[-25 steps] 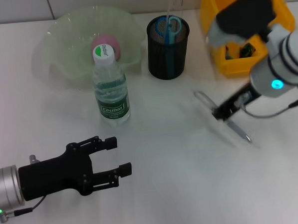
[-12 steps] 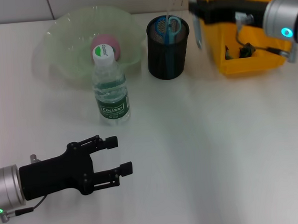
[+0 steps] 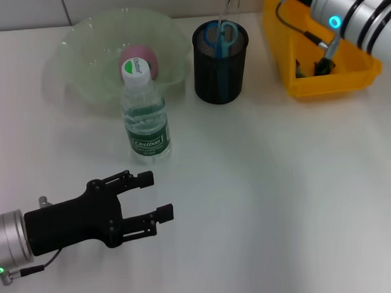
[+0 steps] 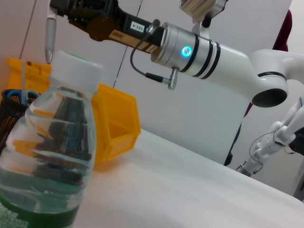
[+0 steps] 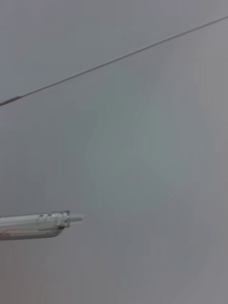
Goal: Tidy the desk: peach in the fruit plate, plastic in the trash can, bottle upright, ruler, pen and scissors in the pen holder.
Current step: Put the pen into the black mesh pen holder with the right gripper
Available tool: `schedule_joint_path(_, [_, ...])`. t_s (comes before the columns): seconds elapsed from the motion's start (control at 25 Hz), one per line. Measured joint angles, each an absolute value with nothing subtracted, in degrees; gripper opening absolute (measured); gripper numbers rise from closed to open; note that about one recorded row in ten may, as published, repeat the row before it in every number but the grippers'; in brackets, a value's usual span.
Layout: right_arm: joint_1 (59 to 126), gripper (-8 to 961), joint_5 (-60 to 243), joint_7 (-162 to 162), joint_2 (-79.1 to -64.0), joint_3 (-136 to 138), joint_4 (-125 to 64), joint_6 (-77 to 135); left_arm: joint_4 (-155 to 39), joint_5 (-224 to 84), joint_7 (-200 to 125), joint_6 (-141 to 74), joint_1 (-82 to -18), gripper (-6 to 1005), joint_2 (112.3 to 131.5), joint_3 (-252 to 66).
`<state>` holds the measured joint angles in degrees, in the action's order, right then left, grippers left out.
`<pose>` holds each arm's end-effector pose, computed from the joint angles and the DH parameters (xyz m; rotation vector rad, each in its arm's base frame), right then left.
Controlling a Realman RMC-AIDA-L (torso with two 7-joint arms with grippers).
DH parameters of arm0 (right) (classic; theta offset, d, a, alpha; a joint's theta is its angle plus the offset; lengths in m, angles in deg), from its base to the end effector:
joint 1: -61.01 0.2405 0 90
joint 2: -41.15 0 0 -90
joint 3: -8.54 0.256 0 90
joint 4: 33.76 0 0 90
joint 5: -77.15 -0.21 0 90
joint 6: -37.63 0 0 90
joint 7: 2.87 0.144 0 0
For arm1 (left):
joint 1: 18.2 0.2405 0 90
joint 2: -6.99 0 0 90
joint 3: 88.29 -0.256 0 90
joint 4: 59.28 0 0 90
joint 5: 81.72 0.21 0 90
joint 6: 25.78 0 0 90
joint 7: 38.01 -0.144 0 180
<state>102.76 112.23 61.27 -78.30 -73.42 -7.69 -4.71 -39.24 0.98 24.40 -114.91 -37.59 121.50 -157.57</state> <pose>0.1750 0.4458 -0.0304 -2.0409 0.8136 1.0213 -0.3009 0.2486 -0.0384 -2.7263 -0.7029 -0.9222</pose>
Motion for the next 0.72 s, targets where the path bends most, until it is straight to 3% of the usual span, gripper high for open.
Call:
schedule_joint_path(0.6, [105.4,154,113.1,62.7,-78.71,-78.2,-12.1,-4.2,-39.2,1.0,24.3,-114.5,-38.3,820,121.33,-156.8])
schedule_joint_path(0.72, [105.4,282,113.3,63.1,-78.71,-78.5,-12.0,-4.5,-39.2,1.0,24.4,-114.6,-38.3,820,121.26,-156.7])
